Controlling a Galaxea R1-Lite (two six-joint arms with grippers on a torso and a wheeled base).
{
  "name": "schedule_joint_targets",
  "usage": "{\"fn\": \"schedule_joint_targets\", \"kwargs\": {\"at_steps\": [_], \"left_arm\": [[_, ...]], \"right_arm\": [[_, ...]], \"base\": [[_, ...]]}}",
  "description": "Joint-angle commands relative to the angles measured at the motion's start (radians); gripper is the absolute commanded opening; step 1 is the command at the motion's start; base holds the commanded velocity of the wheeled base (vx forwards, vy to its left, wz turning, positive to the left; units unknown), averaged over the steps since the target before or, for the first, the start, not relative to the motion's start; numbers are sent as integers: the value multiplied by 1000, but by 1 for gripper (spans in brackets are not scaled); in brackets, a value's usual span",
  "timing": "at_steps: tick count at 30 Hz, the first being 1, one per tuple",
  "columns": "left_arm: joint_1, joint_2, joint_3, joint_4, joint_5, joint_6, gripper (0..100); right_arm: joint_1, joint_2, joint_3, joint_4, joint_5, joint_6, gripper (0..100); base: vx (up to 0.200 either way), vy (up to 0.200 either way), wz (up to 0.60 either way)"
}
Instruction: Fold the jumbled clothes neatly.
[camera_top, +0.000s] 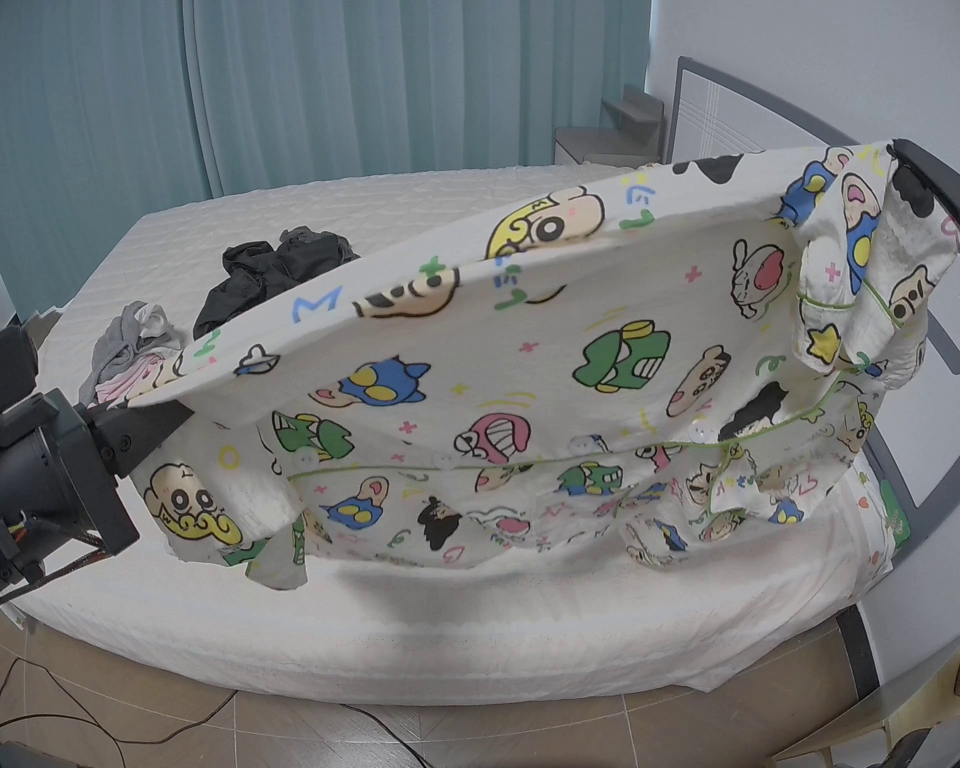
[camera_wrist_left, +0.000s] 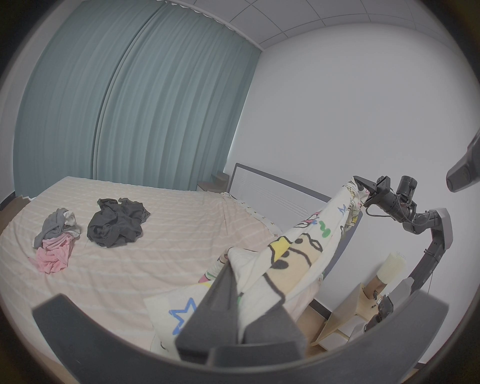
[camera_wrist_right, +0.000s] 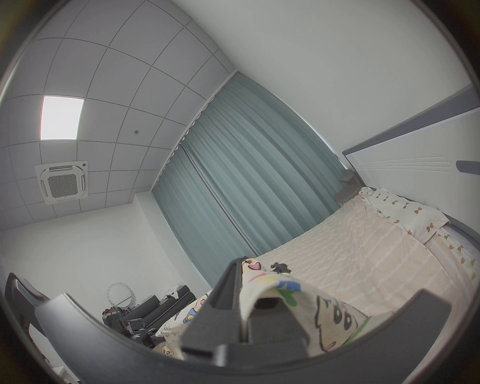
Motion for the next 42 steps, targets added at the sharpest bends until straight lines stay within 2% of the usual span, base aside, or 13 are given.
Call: {"fn": "schedule_joint_targets", "kwargs": {"at_steps": [1, 12, 19, 26, 35, 42], "left_arm": [[1, -10, 13, 2, 1, -1, 0], [30, 52, 134, -6, 1, -16, 0], [30, 153, 162, -22, 1, -67, 0], [32, 263, 160, -134, 4, -83, 0], [49, 418, 143, -294, 6, -82, 0], [67, 558, 143, -406, 6, -83, 0]], "right_arm": [[-6, -12, 2, 12, -1, -2, 0], [-23, 35, 92, 17, 24, -2, 0], [-121, 107, 155, 8, 49, -2, 0], [-184, 173, 178, -8, 75, -2, 0], [-191, 256, 197, -166, 95, 3, 0], [-211, 334, 197, -232, 95, -5, 0]], "base": [[0, 0, 0], [0, 0, 0], [0, 0, 0], [0, 0, 0], [0, 0, 0], [200, 0, 0]]}}
